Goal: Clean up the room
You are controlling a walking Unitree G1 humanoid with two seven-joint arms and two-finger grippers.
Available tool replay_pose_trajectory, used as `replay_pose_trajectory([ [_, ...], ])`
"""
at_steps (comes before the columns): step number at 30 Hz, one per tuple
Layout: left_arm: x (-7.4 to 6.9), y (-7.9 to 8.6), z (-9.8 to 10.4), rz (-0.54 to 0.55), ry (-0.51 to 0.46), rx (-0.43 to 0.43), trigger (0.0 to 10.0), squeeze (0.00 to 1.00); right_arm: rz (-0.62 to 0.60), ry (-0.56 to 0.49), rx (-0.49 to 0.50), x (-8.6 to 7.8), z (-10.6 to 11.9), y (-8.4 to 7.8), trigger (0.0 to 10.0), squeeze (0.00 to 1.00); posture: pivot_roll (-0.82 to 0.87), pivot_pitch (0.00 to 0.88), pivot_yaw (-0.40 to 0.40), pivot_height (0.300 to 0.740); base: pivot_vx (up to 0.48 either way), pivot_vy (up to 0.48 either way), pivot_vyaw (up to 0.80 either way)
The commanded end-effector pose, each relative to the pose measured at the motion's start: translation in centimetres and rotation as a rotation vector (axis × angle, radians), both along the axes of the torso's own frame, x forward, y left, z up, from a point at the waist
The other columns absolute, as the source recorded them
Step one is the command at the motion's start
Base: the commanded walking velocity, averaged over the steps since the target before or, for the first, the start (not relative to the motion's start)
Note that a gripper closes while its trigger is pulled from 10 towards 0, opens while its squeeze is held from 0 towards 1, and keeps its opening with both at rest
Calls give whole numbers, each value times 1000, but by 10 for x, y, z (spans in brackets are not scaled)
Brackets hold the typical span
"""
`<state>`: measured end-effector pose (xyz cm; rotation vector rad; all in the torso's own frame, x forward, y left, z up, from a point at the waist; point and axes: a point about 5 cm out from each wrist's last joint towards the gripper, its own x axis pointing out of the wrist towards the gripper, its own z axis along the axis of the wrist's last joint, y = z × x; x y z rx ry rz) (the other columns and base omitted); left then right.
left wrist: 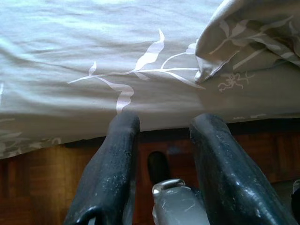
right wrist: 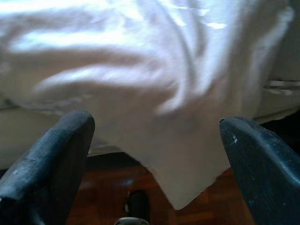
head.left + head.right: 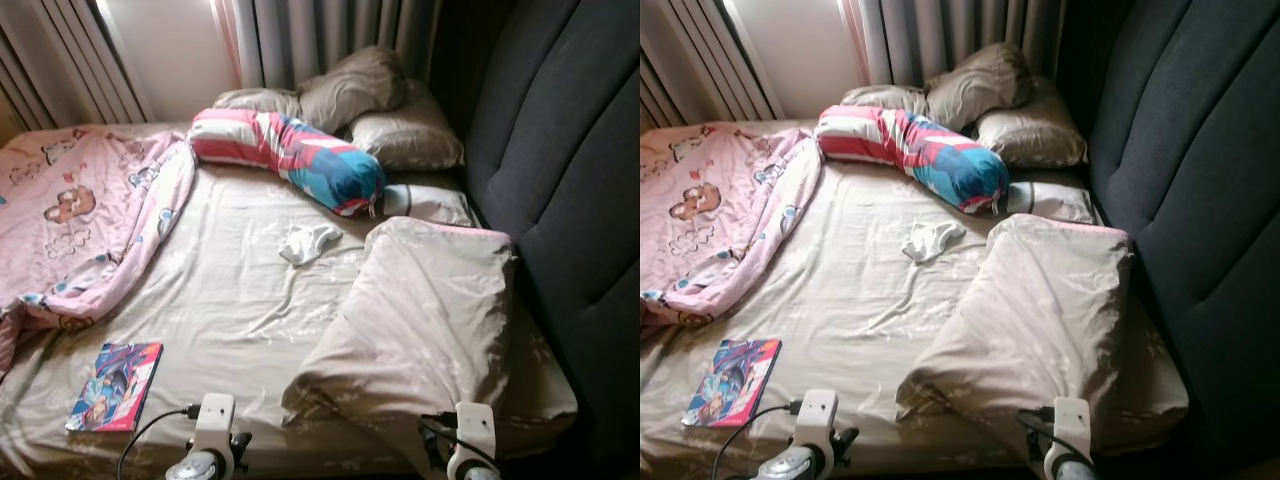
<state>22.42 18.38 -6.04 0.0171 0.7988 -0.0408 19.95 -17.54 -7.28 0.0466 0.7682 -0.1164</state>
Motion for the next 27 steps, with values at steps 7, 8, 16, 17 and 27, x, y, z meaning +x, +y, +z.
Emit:
replay_pose_trajectory([
  [7, -2, 4, -1, -2, 2, 15, 10000, 0, -5, -5, 7, 1, 1, 1, 10000, 0, -70, 24, 29, 740, 0, -103, 0],
  [8, -2, 4, -1, -2, 2, 16, 10000, 0, -5, -6, 7, 1, 1, 1, 10000, 0, -70, 24, 29, 740, 0, -240, 0],
  [16, -1, 4, 0, -2, -1, 15, 10000, 0, -4, -11, 8, 2, 1, 1, 10000, 0, -72, 24, 29, 740, 0, -254, 0],
  [17, -1, 4, 0, -1, -1, 16, 10000, 0, -4, -11, 8, 3, 1, 1, 10000, 0, -72, 24, 29, 740, 0, 0, 0],
  [27, -1, 4, 0, 7, -4, 13, 10000, 0, -8, -32, 15, 7, 4, 2, 10000, 0, -71, 26, 28, 740, 0, 0, 0],
])
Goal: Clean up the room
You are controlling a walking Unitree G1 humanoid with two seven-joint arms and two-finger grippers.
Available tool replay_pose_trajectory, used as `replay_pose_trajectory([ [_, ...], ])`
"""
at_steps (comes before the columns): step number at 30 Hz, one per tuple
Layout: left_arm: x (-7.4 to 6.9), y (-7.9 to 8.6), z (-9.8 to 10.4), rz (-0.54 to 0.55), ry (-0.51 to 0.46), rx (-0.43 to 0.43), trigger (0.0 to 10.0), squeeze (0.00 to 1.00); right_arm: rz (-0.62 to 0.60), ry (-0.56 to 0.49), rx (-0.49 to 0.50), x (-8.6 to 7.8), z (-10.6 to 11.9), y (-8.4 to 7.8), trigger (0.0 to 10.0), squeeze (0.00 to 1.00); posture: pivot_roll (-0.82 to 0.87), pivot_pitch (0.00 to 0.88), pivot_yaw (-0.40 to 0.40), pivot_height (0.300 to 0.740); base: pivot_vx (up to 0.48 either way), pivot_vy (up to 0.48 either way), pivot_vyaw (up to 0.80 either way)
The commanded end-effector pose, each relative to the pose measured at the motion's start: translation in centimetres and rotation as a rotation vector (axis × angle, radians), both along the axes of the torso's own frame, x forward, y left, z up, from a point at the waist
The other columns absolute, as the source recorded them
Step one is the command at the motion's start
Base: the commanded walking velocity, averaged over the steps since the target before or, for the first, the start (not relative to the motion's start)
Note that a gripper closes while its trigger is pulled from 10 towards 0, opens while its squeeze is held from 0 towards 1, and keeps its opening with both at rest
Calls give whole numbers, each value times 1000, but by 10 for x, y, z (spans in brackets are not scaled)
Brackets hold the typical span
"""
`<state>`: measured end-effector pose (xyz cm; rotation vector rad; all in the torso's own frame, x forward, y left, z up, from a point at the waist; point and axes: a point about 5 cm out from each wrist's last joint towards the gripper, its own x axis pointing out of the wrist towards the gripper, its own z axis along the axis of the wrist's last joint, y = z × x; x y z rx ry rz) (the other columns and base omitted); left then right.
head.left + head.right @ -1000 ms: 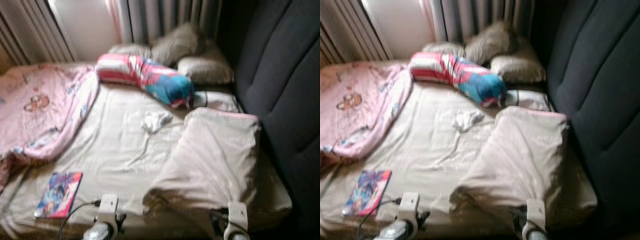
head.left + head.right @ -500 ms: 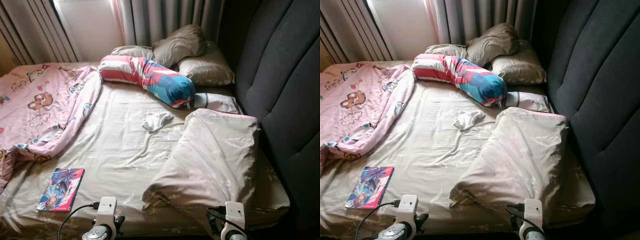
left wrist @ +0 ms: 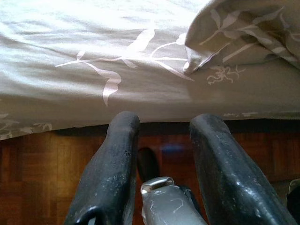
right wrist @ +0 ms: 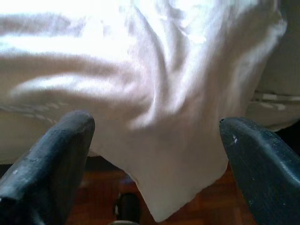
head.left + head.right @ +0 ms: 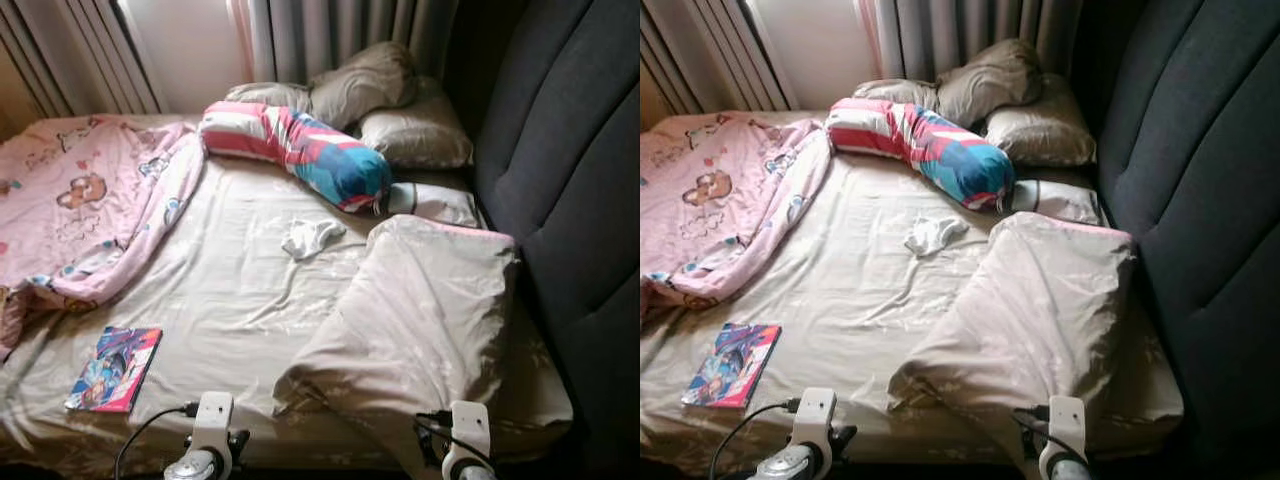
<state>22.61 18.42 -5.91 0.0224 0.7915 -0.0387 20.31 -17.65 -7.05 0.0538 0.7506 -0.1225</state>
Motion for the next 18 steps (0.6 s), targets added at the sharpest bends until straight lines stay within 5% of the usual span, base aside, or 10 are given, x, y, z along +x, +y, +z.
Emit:
replay_pose_trajectory([
  [1, -2, 4, -1, 7, 2, 5, 10000, 0, 0, -23, 14, 6, 3, 4, 10000, 0, -72, 26, 28, 740, 0, 0, 0],
  [18, -2, 3, 0, -9, -3, 13, 10000, 0, -6, -37, 13, 8, 5, 4, 10000, 0, -72, 28, 28, 740, 0, 0, 0],
])
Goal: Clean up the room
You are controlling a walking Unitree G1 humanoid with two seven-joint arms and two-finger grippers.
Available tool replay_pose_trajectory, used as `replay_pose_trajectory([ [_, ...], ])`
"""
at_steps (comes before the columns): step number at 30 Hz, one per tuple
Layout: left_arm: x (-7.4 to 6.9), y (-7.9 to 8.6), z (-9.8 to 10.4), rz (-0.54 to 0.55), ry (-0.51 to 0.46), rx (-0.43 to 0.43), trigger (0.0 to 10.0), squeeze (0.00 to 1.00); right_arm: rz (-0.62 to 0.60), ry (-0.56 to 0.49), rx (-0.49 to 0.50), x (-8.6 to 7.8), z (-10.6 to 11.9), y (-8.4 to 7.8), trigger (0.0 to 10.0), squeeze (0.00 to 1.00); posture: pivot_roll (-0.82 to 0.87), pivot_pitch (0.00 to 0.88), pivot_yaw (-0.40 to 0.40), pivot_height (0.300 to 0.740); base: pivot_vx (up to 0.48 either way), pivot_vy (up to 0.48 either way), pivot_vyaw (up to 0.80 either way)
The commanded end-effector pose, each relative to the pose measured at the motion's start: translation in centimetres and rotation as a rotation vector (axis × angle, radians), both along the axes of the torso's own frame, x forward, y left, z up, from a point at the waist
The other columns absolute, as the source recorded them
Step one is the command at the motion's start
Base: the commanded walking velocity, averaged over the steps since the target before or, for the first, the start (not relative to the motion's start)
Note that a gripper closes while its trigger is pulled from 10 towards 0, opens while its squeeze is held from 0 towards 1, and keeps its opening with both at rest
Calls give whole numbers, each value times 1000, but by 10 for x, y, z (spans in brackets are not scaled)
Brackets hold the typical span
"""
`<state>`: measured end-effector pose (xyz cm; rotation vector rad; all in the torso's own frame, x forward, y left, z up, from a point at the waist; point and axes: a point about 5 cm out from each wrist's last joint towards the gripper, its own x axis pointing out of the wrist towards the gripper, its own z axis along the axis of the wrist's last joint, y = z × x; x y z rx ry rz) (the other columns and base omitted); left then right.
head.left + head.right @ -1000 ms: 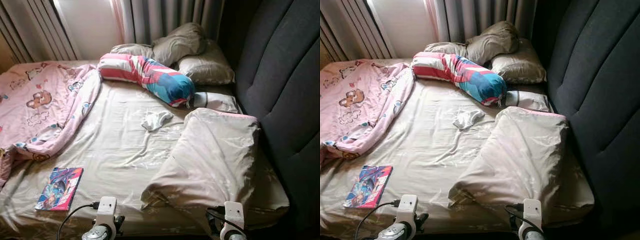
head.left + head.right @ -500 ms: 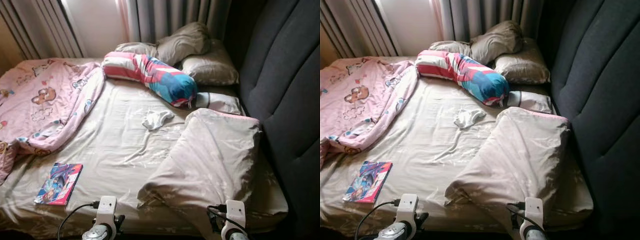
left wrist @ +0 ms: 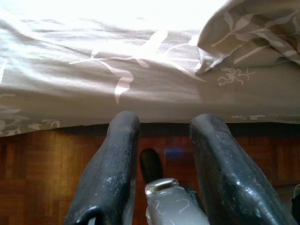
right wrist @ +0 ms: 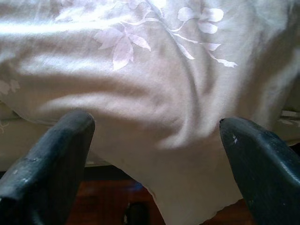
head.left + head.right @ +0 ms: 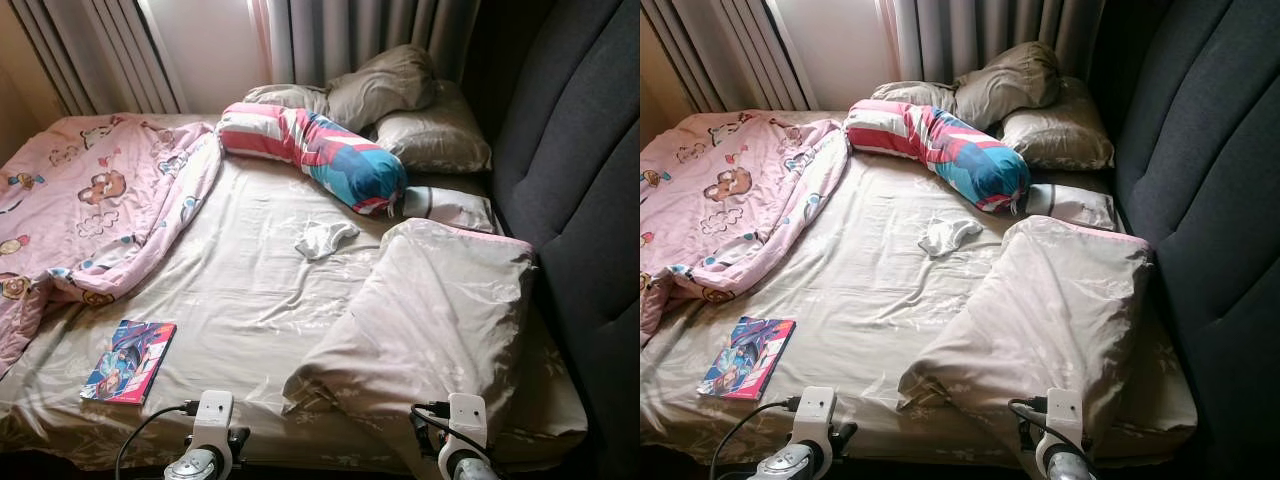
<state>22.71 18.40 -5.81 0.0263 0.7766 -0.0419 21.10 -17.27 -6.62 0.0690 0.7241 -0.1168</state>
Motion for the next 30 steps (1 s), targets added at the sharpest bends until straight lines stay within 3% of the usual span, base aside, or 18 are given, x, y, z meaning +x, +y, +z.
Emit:
replay_pose_trajectory([
  [1, -3, 3, -2, -4, 11, 10, 10000, 0, -5, -10, 0, 0, 0, 0, 10000, 0, -70, 27, 27, 740, 0, 0, 0],
  [7, -3, 3, -2, -3, 11, 10, 10000, 0, -3, -11, 1, 0, 1, 0, 10000, 0, -70, 28, 27, 740, 0, 0, 0],
  [17, -2, 3, -1, -3, 6, 11, 10000, 0, -4, -8, 2, 0, 0, 0, 10000, 0, -70, 28, 28, 740, 0, -348, 0],
  [30, 1, 3, 1, 6, -7, 2, 10000, 0, -19, -40, 15, 6, 4, 0, 10000, 0, -68, 29, 27, 740, 0, 0, 0],
])
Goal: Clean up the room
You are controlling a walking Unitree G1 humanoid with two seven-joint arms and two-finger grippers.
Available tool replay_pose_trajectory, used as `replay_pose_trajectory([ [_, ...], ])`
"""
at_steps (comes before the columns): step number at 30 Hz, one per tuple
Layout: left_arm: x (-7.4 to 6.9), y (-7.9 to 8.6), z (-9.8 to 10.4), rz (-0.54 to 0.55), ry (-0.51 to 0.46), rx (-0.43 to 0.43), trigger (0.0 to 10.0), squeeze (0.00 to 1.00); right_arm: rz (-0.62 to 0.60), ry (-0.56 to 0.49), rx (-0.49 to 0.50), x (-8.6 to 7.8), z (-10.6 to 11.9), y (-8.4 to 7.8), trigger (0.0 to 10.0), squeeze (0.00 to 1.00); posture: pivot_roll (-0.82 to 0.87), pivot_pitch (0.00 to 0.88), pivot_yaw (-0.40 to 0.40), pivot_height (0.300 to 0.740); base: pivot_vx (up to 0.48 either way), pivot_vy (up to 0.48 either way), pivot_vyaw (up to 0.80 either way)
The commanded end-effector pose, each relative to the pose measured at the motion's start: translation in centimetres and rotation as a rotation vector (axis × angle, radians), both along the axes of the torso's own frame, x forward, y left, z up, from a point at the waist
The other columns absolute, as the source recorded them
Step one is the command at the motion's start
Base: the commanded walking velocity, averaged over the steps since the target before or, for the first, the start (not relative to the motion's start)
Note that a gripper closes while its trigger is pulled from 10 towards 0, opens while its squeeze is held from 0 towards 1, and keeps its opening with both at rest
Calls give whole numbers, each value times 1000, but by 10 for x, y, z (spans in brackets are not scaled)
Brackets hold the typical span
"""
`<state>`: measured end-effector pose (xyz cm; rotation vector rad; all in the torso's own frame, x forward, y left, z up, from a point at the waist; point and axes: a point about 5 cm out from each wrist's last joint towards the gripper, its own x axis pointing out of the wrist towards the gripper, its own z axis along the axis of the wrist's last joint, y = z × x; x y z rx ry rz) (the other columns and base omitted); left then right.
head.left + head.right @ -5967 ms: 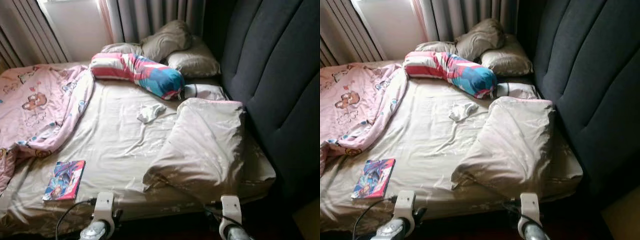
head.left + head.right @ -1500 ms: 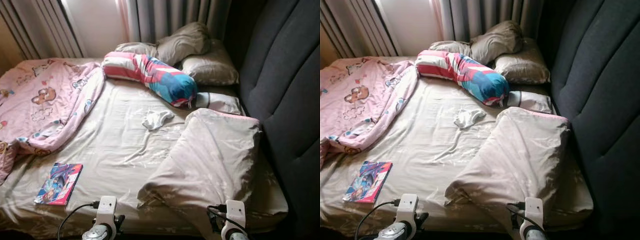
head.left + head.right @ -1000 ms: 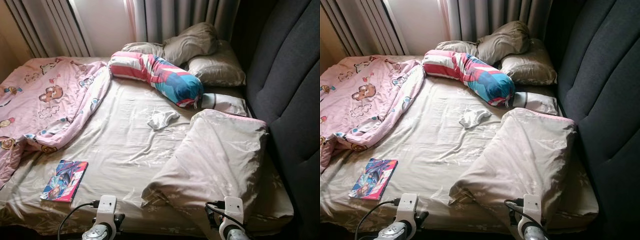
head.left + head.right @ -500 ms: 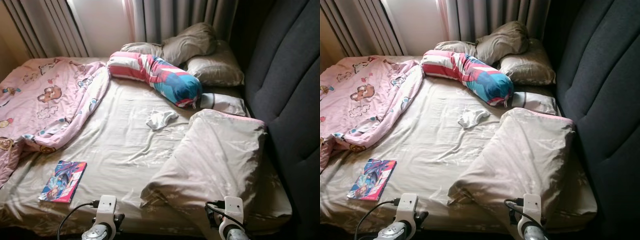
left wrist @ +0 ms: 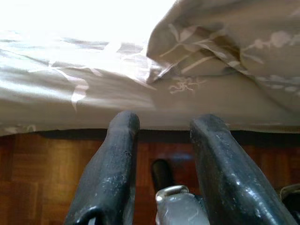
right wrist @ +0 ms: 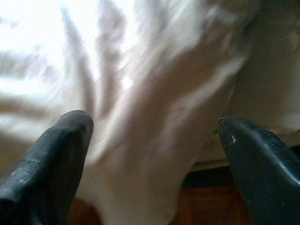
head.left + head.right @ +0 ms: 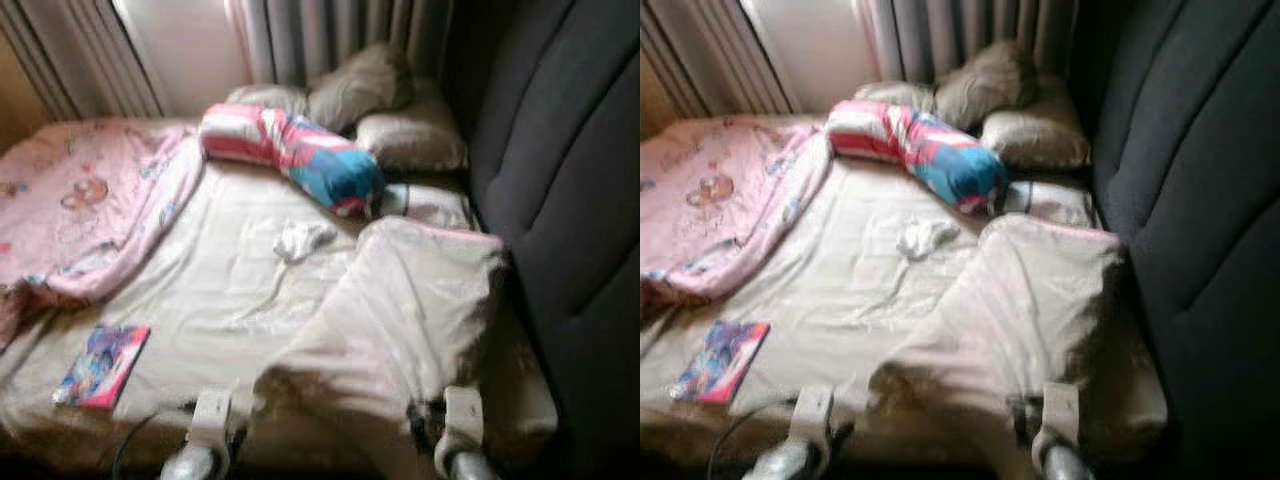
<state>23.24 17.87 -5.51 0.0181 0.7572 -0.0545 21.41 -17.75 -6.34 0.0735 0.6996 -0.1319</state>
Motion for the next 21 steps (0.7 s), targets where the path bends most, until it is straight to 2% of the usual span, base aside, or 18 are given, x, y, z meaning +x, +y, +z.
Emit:
replay_pose_trajectory([
  [1, -4, 8, -2, 14, 10, 14, 10000, 0, -5, -20, 20, 4, 2, 5, 10000, 0, -70, 30, 28, 740, 0, 0, 0],
  [10, 7, 6, 6, 7, -40, -2, 10000, 0, -23, -58, 35, 12, 8, 3, 10000, 0, -68, 32, 27, 740, 0, 0, 0],
  [15, 8, 6, 7, 8, -46, -4, 10000, 0, -26, -53, 41, 12, 8, 4, 10000, 0, -68, 31, 28, 740, 0, 0, 0],
  [21, 8, 5, 7, 7, -50, -8, 10000, 0, -27, -46, 52, 12, 7, 5, 10000, 0, -68, 32, 27, 740, 0, 0, -790],
])
